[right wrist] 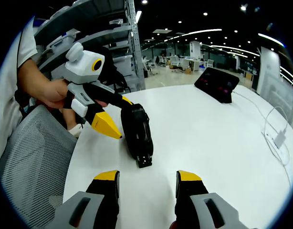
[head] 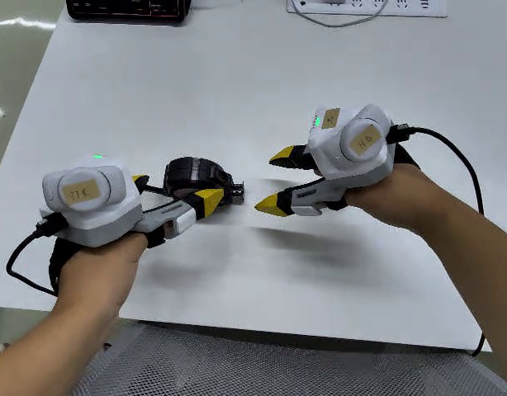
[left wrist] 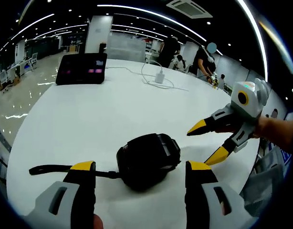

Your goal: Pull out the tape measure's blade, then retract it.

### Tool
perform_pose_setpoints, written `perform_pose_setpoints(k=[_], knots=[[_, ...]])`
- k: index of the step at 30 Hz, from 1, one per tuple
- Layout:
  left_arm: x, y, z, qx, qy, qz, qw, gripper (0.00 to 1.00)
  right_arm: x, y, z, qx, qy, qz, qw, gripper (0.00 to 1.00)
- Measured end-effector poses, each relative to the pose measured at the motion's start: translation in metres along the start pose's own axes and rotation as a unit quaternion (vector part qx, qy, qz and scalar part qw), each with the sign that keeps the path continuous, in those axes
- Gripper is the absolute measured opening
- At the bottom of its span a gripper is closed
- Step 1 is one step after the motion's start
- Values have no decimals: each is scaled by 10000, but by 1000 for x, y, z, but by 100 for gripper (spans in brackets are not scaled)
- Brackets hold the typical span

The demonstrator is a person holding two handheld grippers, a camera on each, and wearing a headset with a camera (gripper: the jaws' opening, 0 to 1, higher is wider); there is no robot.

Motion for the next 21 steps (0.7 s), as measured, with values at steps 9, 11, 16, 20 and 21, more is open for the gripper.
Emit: perform_pose_setpoints(k=[9, 11, 16, 20, 21], knots=[[-8, -2, -3, 445, 66, -127, 9989, 79, -12, 8, -13, 194, -61, -121, 9997, 54], [-10, -3, -4, 547, 82, -153, 9984, 80, -15, 11, -16, 222, -64, -183, 9996, 56], [-14, -3, -5, 914, 125, -58, 9957, 83, -23, 15, -20, 368, -184, -243, 9989, 59], [-17, -2, -5, 1040, 130, -42, 9945, 84, -28, 19, -22, 351, -238, -305, 9986, 58], [-18, -2, -5, 1124, 136, -30, 9936, 85, -30, 19, -24, 370, -234, -319, 9985, 59]])
Point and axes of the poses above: the centre of the closed fingertips' face, and the gripper's own axes: x roughly forward along the fingers, y roughly to its left, z roughly out of its top, the point moved 9 cm from there along -x, roughly backward along the fingers, and after that the axes turned 15 degrees about y, right-handed, at the moved point
